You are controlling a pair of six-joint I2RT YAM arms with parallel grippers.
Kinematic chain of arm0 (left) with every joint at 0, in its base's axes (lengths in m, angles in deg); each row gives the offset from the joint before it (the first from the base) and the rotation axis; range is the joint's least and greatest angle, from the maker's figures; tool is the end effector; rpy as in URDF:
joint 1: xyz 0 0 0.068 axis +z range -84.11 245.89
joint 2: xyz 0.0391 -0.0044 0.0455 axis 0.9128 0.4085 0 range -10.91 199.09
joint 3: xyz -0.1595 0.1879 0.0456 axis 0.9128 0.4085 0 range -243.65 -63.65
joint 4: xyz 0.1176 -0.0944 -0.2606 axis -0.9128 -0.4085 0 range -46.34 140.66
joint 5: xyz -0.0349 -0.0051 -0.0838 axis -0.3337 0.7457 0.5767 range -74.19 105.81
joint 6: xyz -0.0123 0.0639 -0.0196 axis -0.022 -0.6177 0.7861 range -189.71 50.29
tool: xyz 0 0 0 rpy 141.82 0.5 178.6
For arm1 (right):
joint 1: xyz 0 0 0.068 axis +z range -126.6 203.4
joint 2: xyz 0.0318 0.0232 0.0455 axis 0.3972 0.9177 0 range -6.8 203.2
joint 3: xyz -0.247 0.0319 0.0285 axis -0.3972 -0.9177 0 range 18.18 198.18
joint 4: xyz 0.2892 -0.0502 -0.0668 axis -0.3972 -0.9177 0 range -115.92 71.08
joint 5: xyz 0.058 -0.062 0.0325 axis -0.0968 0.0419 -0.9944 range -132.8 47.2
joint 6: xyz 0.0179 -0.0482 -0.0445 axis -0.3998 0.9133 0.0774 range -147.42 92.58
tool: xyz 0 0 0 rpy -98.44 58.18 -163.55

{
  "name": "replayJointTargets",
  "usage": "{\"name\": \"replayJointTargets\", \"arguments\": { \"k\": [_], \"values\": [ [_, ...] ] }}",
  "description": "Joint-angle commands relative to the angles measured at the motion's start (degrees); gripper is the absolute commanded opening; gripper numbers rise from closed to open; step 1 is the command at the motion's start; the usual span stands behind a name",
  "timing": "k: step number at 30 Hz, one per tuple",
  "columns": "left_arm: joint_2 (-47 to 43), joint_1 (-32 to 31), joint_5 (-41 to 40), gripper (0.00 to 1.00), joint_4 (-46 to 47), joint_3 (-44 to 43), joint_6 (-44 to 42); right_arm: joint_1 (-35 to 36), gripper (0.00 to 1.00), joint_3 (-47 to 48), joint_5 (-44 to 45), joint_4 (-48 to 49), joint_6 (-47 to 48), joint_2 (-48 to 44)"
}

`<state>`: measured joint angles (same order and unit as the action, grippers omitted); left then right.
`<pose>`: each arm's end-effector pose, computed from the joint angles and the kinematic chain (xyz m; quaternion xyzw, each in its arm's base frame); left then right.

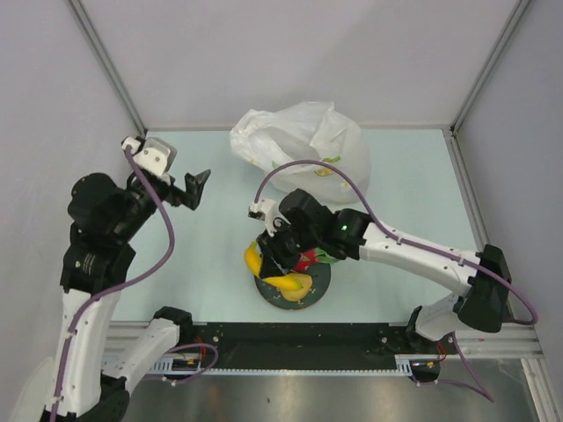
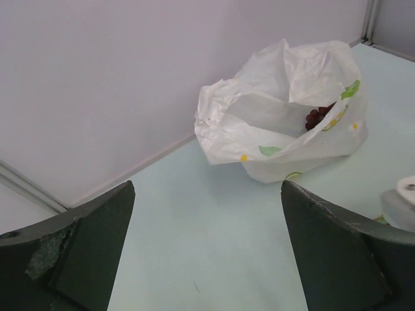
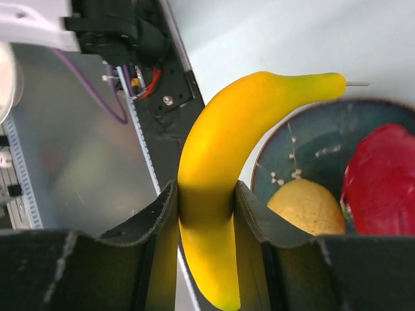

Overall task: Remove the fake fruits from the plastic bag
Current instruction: Place the fake fruit on the plate.

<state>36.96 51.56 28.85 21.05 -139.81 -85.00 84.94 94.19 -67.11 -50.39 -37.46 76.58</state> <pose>0.2001 -0.0639 0.4781 0.2583 0.6667 -0.0754 0.6951 0.1617 0.3455 0.2980 -0.4649 0.7547 0.4009 0.2313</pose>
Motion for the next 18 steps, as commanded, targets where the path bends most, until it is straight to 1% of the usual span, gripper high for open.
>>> {"name": "replayJointTargets", "arguments": {
  "k": [1,2,5,9,12,18],
  "values": [
    [-1.2,2.98,4.53,1.0,-6.78,3.56,-1.06,3.14,0.0,-1.04,9.44,3.51,-9.55,3.28],
    [-1.29,5.16,5.32,1.0,-6.52,3.91,0.42,3.93,0.0,-1.04,11.12,3.86,-10.95,3.9],
    [-1.47,7.81,7.7,1.0,-5.91,3.92,3.41,6.05,0.0,-0.95,15.87,3.78,-12.45,6.09],
    [-2.09,8.88,11.56,1.0,-4.5,4.88,4.91,7.72,0.0,-0.95,25.87,1.15,-15.96,9.08],
    [-2.09,9.76,13.41,1.0,-3.97,5.41,6.32,7.72,0.0,-0.95,27.12,0.0,-16.76,10.49],
    [-2.44,10.37,15.7,1.0,-2.48,6.46,7.99,8.69,0.0,-0.95,26.34,3.33,-14.83,12.51]
  ]
}}
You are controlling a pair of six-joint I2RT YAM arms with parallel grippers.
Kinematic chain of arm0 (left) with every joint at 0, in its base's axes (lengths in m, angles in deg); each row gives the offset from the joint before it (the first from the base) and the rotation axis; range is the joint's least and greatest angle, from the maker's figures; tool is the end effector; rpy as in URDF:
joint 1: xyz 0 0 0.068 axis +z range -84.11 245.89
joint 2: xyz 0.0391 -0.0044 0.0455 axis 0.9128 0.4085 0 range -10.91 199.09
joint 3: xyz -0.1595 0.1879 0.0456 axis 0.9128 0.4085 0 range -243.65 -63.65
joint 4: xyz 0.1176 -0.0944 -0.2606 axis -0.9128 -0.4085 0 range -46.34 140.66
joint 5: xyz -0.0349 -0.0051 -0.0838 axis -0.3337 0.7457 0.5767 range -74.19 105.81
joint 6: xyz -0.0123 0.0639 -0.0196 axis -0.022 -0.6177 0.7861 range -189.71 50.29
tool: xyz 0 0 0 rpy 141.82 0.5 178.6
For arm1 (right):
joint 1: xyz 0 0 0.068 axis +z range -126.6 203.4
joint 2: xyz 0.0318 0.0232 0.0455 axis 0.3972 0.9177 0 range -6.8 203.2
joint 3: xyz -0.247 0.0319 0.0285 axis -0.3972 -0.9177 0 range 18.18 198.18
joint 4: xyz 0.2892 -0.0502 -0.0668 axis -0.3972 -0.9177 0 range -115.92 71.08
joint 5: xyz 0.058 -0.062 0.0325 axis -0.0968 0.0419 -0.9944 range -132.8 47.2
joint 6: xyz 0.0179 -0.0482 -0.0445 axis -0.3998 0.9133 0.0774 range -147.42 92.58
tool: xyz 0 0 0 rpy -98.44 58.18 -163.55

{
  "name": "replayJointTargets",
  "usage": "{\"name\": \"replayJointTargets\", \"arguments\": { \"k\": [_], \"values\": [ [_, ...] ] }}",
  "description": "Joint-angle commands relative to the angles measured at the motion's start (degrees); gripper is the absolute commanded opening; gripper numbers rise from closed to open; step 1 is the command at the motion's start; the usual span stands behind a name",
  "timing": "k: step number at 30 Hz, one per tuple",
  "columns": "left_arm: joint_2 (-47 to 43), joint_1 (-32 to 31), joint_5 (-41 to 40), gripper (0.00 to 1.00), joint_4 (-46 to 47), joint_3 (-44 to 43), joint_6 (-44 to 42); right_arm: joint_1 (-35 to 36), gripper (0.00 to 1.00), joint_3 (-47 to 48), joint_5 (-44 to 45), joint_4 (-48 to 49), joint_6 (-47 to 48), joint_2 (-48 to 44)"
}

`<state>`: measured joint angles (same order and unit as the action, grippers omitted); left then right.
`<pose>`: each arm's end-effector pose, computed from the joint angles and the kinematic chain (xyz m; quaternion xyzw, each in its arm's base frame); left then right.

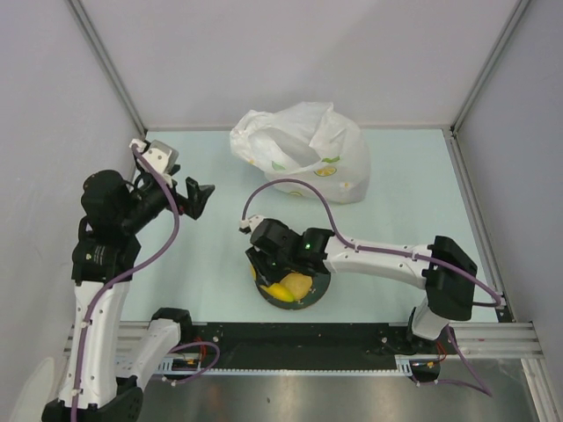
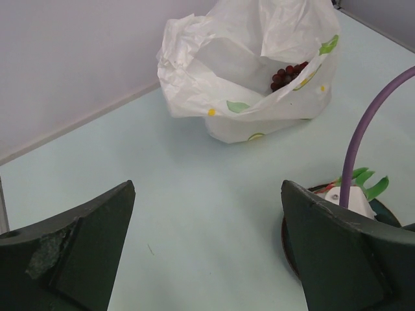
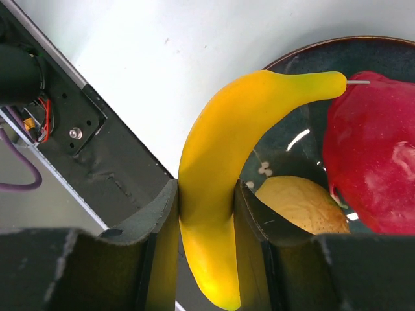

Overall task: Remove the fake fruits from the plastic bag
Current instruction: Place the fake fruit on the plate.

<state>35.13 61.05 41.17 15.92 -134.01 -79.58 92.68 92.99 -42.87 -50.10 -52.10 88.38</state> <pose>0.2080 -0.0412 0.4375 0.2353 0.7255 -0.1411 0.6312 0.1455 0.3849 0.2092 -0.3584 0.8735 0.2411 0.2242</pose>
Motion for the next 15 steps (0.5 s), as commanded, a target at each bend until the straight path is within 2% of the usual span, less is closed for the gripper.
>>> {"name": "replayJointTargets", "arguments": {
  "k": [1,15],
  "values": [
    [-0.69,1.15,3.64,1.0,2.92,0.85,3.01,0.95,0.0,0.25,1.92,3.4,-0.19,1.15],
    [-1.22,2.2,6.36,1.0,3.54,1.73,4.68,1.39,0.0,-0.01,5.0,2.27,-3.0,4.67]
  ]
}}
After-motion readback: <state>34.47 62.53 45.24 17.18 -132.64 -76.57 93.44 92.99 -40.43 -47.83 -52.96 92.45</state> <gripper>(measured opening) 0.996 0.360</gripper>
